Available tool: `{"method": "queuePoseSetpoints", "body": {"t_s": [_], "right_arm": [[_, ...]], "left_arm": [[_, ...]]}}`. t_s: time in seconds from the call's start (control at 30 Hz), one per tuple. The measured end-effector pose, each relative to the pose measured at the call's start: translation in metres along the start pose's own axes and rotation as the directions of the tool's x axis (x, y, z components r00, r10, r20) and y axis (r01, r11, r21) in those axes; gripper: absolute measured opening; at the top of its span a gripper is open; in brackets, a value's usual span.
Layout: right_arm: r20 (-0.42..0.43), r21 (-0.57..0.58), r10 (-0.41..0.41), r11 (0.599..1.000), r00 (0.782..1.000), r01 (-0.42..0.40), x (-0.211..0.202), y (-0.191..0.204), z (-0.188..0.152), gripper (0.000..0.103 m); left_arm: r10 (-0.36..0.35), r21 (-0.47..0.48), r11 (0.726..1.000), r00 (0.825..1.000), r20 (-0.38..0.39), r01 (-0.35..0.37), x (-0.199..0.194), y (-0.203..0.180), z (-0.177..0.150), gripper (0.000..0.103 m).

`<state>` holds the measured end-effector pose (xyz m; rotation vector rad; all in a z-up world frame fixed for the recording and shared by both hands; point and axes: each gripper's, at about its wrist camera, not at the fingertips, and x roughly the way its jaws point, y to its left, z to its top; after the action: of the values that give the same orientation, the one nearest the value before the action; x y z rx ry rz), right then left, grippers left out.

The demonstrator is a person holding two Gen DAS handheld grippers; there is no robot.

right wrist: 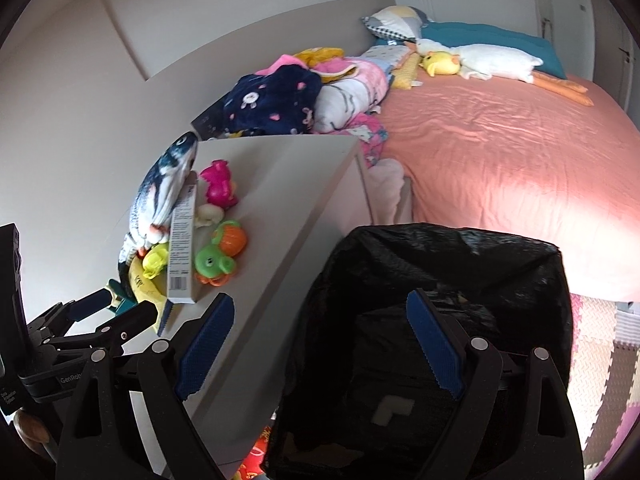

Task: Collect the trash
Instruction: 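Move both open tools back over the toys on the table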

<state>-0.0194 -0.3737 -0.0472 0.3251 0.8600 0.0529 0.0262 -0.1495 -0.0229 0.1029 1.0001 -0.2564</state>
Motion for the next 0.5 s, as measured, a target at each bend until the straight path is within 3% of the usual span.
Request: {"method": "queuePoseSetpoints", "body": {"t_s": [0.5], "right_arm": [[-0.062,-0.09,0.043,0.995,0.997,-0.048,0.045,0.053,0.008,0.088]], "left_arm": [[0.102,-0.201,0.975,0.995,0.002,-0.099,0.002,0.083,-0.011,0.097]]}}
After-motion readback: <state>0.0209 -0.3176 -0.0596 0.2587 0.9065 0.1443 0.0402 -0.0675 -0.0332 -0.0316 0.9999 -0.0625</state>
